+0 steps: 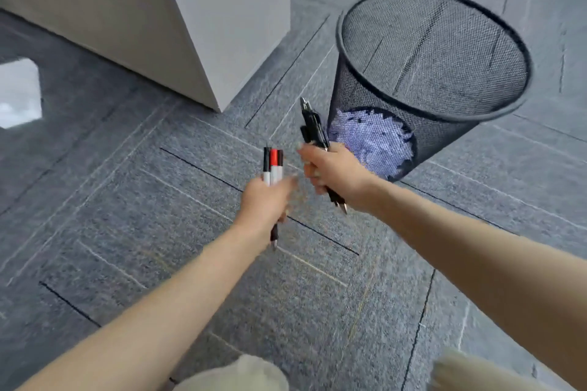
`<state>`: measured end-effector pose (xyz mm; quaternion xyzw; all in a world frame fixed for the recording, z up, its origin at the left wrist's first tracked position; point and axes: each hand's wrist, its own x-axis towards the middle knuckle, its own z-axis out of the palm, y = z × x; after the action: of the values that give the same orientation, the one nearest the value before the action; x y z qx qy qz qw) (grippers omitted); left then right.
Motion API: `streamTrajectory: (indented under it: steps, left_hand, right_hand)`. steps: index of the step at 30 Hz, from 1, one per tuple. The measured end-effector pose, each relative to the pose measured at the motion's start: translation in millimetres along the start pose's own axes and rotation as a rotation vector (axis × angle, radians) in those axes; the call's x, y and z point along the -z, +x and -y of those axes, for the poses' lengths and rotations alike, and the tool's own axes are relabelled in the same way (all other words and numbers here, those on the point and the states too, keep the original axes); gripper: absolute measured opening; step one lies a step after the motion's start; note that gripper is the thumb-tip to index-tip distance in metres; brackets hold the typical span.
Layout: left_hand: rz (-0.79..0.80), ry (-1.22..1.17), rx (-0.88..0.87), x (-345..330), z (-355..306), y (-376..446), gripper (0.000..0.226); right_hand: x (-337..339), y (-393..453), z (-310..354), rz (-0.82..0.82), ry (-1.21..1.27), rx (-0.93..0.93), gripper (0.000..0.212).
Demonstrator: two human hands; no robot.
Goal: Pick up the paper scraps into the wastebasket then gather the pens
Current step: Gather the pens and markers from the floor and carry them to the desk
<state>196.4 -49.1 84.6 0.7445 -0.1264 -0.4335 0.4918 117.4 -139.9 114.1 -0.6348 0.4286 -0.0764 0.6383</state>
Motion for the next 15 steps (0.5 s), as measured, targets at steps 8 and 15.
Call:
streamTrajectory:
  steps: [8, 15]
  left_hand:
    - [-0.084, -0.348, -0.064, 98.9, -205.5, -110.8, 0.041]
    - [-0.143, -0.544, -0.157, 167.0, -403.6, -246.3, 0.039]
  right_hand:
    - [-40.7, -102.6, 184.8, 0.314, 0.092, -0.098, 0.033]
    - [-37.1, -183.8, 406.5, 0.087, 0.393, -0.103, 0.023]
